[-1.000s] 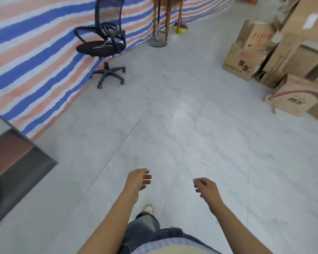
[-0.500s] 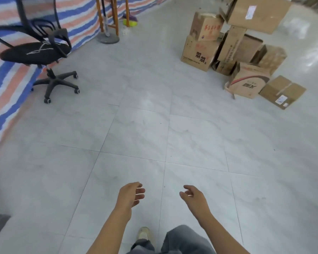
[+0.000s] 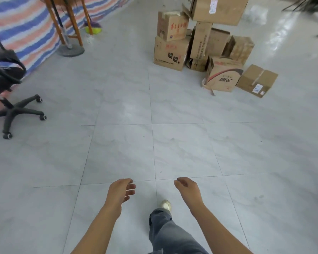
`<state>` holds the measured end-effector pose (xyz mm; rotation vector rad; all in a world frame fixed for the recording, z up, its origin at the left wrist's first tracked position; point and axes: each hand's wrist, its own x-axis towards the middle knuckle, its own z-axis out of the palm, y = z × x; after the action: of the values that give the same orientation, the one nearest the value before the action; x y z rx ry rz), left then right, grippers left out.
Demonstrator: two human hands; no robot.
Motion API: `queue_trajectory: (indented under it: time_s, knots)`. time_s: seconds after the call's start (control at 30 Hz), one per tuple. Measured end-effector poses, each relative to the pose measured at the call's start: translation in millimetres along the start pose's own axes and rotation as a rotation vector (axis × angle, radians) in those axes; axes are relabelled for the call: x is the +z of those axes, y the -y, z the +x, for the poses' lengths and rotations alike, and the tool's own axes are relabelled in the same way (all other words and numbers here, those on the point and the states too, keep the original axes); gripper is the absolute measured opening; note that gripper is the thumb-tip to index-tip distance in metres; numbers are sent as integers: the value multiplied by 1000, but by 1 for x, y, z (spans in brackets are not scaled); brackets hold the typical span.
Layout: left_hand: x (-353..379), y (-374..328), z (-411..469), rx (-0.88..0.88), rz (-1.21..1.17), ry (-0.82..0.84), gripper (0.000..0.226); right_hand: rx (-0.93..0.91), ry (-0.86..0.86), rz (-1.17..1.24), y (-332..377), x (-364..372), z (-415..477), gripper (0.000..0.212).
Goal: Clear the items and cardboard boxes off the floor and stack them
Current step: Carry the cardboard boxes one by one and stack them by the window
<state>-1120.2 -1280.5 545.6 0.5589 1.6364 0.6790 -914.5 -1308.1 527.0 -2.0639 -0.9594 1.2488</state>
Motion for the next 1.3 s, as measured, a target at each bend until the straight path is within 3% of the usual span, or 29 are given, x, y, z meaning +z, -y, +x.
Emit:
queue_trajectory:
  time_s: [0.3, 0.6, 0.73, 0.97, 1.2, 1.3]
  knots:
    - [76, -148, 95, 124, 30, 36, 13, -76, -75, 231, 118, -39, 149, 35]
    - [120, -197, 189, -85, 44, 110, 19, 77, -70, 167, 147, -42, 241, 23]
    - [131, -262, 251, -44, 58, 147, 18, 100, -140, 197, 181, -36, 289, 15]
    - [137, -385, 340, 44, 64, 231, 18, 135, -241, 199, 257, -10, 359, 28]
    - [165, -395, 385, -112, 236, 332, 19, 259, -282, 172, 273, -6, 391, 31]
    - [190, -414, 407, -118, 270, 342, 17, 299, -330, 235, 275, -19, 417, 21]
